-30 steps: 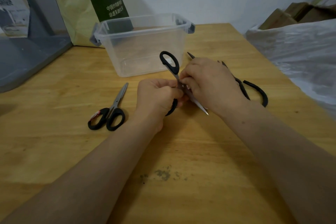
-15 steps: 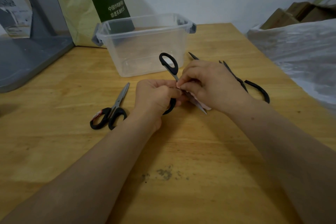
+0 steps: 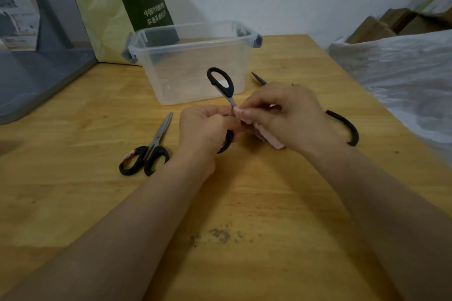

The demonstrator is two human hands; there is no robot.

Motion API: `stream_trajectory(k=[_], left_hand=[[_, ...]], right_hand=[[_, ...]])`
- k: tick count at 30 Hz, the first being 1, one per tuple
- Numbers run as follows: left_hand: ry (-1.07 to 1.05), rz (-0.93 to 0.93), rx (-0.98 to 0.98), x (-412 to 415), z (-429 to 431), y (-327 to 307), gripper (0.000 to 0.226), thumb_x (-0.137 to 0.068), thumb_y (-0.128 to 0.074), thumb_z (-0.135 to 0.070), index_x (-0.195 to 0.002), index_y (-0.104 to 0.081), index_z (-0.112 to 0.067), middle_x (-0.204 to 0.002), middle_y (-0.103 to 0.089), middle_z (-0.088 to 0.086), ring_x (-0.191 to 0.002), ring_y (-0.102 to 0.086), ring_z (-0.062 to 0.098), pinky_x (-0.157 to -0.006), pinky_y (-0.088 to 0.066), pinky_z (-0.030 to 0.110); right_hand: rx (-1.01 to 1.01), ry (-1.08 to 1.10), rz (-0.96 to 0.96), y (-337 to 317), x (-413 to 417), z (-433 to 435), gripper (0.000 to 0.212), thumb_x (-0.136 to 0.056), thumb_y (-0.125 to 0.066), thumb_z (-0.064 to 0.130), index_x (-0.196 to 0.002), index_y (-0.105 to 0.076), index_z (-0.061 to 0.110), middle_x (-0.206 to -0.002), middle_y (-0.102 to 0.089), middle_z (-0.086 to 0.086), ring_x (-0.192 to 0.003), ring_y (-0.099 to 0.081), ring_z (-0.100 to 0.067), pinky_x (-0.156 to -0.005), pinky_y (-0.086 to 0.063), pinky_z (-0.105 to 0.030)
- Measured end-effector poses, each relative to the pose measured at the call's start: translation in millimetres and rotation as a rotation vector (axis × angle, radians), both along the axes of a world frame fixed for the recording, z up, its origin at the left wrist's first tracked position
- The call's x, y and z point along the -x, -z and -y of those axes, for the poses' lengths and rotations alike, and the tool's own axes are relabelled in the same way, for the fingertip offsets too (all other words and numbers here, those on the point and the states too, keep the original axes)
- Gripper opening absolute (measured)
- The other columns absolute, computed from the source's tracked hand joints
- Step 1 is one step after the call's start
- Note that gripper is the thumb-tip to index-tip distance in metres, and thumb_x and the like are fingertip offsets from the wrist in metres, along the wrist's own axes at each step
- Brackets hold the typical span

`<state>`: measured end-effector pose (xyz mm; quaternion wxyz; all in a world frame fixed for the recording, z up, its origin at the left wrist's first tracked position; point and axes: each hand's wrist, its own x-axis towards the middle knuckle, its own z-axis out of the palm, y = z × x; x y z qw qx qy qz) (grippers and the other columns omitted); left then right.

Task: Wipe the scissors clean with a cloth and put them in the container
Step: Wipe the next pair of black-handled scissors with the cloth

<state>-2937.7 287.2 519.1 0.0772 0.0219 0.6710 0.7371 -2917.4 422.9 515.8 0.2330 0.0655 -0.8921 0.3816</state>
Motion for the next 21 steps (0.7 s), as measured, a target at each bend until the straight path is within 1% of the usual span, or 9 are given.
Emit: stream_trajectory(k=[2,7,10,11,14,15,17,19,21], left_hand=[[0.013,0.004,-0.003,-2.1,-1.2,0.5,0.020,-0.072,-0.061,0.017,-0.074,-0.069,0.000,-0.075,-0.066,0.023,-0.069,-0.060,0.029,-0.047,-0.047,0.018],[0.003,0.047,-0.014,-0.6,-0.5,0.8,0.031,-0.069,-0.061,0.019,-0.055,-0.070,-0.007,-0.062,-0.068,0.013,-0.064,-0.065,0.026,-0.047,-0.049,0.019],[-0.016,0.069,-0.033,-1.3,-2.3,0.4,0.021,-0.068,-0.065,0.018,-0.067,-0.068,-0.003,-0.075,-0.071,0.017,-0.072,-0.067,0.029,-0.048,-0.051,0.019],[-0.017,0.061,-0.032,-1.5,-3.0,-0.2,0.020,-0.069,-0.065,0.017,-0.070,-0.067,-0.003,-0.073,-0.071,0.017,-0.070,-0.067,0.027,-0.048,-0.051,0.019],[-0.028,0.042,-0.007,-1.0,-3.2,1.3,0.022,-0.073,-0.063,0.016,-0.074,-0.066,-0.005,-0.071,-0.069,0.015,-0.065,-0.067,0.024,-0.049,-0.051,0.019],[-0.019,0.028,0.010,-0.8,-2.9,1.7,0.021,-0.073,-0.062,0.016,-0.074,-0.068,-0.005,-0.071,-0.069,0.016,-0.064,-0.066,0.023,-0.049,-0.051,0.018],[-0.004,0.014,0.020,-1.2,-1.6,2.0,0.020,-0.073,-0.062,0.016,-0.074,-0.070,-0.003,-0.068,-0.067,0.016,-0.061,-0.062,0.022,-0.048,-0.049,0.018],[-0.011,0.028,0.008,-1.4,-0.5,3.0,0.020,-0.072,-0.062,0.017,-0.071,-0.069,-0.003,-0.065,-0.067,0.014,-0.058,-0.061,0.021,-0.048,-0.049,0.018],[-0.020,0.049,0.001,-2.0,-0.2,1.9,0.019,-0.071,-0.064,0.016,-0.075,-0.068,-0.002,-0.069,-0.068,0.014,-0.062,-0.064,0.022,-0.048,-0.051,0.018]], right_hand=[[-0.094,-0.035,0.022,4.4,2.8,4.8,0.011,-0.082,-0.071,0.021,-0.092,-0.075,0.022,-0.094,-0.066,0.006,-0.092,-0.060,-0.009,-0.086,-0.048,-0.024],[-0.155,-0.014,0.032,4.9,6.1,-0.1,0.009,-0.082,-0.071,0.018,-0.090,-0.075,0.017,-0.095,-0.066,0.002,-0.092,-0.059,-0.011,-0.086,-0.045,-0.022],[-0.321,0.082,0.107,6.9,7.4,-7.4,0.010,-0.085,-0.065,0.012,-0.081,-0.074,0.010,-0.090,-0.069,-0.006,-0.087,-0.063,-0.020,-0.081,-0.050,-0.034],[-0.320,0.131,0.104,6.5,7.7,-10.2,0.013,-0.086,-0.063,0.014,-0.080,-0.073,0.010,-0.087,-0.069,-0.006,-0.084,-0.063,-0.020,-0.077,-0.050,-0.033],[-0.059,0.170,-0.059,-0.8,2.9,-5.8,0.009,-0.086,-0.067,0.028,-0.084,-0.072,0.020,-0.086,-0.062,0.007,-0.082,-0.056,-0.007,-0.074,-0.043,-0.021],[-0.045,0.120,-0.078,-1.9,1.6,-0.7,0.010,-0.085,-0.068,0.030,-0.086,-0.072,0.021,-0.088,-0.061,0.009,-0.085,-0.055,-0.006,-0.077,-0.044,-0.020],[-0.126,0.009,-0.014,3.1,1.0,6.6,0.011,-0.085,-0.068,0.028,-0.092,-0.073,0.021,-0.093,-0.062,0.008,-0.091,-0.056,-0.009,-0.085,-0.046,-0.026],[-0.154,-0.003,0.043,5.5,2.9,7.3,0.010,-0.085,-0.067,0.025,-0.093,-0.073,0.020,-0.096,-0.062,0.005,-0.094,-0.056,-0.010,-0.088,-0.046,-0.030],[-0.138,0.013,0.072,4.2,4.4,5.7,0.008,-0.085,-0.068,0.024,-0.091,-0.073,0.021,-0.096,-0.063,0.006,-0.095,-0.056,-0.010,-0.088,-0.046,-0.029]])
